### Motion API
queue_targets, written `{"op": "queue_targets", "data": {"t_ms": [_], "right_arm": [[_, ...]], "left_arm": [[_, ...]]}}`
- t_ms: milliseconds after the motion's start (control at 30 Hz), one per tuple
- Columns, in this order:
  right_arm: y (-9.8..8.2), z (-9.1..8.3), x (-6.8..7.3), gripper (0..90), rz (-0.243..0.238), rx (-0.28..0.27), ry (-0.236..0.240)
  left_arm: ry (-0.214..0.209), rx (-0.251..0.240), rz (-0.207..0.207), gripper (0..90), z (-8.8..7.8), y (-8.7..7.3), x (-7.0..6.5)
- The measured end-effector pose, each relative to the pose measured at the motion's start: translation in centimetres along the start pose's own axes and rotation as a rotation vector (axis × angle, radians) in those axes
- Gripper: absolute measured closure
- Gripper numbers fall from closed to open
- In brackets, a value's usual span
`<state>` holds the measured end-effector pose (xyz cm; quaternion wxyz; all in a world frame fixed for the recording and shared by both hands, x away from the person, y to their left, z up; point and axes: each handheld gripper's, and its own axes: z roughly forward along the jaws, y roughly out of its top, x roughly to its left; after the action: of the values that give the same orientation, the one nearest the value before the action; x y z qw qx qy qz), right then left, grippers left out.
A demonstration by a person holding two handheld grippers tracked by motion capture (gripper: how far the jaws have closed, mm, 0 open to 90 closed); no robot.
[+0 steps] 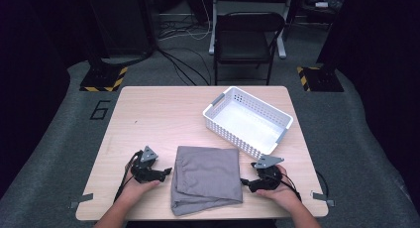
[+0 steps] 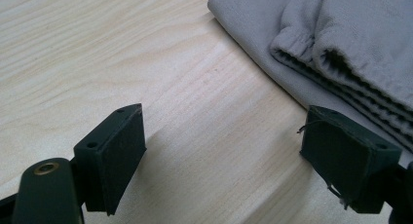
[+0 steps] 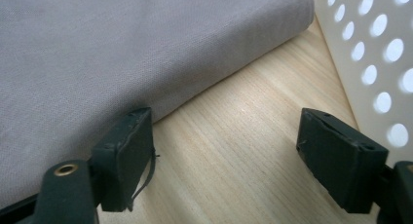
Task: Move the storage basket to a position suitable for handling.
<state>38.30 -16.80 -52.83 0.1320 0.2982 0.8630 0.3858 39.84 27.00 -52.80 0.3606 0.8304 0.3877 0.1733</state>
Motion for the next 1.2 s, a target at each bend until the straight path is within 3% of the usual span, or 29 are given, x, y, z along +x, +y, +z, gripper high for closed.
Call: {"op": "queue_targets", "data": {"t_ms": [133,267,367,533,567,733,900,1067,1100,1167,1200], "right_arm": [[0.2,-0.6,-0.3,34.9,0.016,0.031,-0.015],[0.4,-1.1,-0.4,40.9,0.044,0.056,-0.021],[0.7,-2.0,-0.5,42.4,0.058,0.027,-0.029],[1.4,-3.5,0.0,42.3,0.062,0.001,-0.050],[1.8,-4.2,0.2,42.2,0.086,-0.004,-0.078],[2.6,-5.4,0.0,41.7,0.126,-0.022,-0.117],[3.8,-7.2,-1.0,41.9,0.187,-0.061,-0.151],[4.5,-8.3,-1.6,39.8,0.177,-0.047,-0.198],[4.7,-8.6,-2.3,38.6,0.195,-0.054,-0.228],[4.8,-8.8,-2.7,38.3,0.207,-0.048,-0.240],[4.8,-8.9,-3.5,37.4,0.248,-0.059,-0.269]], "left_arm": [[0.005,0.001,-0.002,16.2,0.0,0.1,-0.1],[0.016,0.015,0.002,18.2,0.0,0.2,0.0],[0.018,0.043,-0.006,23.5,-0.3,0.5,0.2],[0.013,0.042,-0.034,26.0,-0.3,0.7,0.4],[0.011,0.048,-0.033,26.3,-0.4,0.7,0.4],[0.006,0.057,-0.028,26.8,-0.6,0.7,0.3],[0.000,0.042,-0.055,27.6,-0.7,0.7,0.2],[-0.011,0.054,-0.044,27.7,-1.0,0.7,0.2],[-0.009,0.053,-0.043,27.7,-1.0,0.7,0.2],[-0.010,0.057,-0.045,27.7,-1.0,0.7,0.2],[-0.009,0.065,-0.038,27.6,-1.1,0.7,0.2]]}}
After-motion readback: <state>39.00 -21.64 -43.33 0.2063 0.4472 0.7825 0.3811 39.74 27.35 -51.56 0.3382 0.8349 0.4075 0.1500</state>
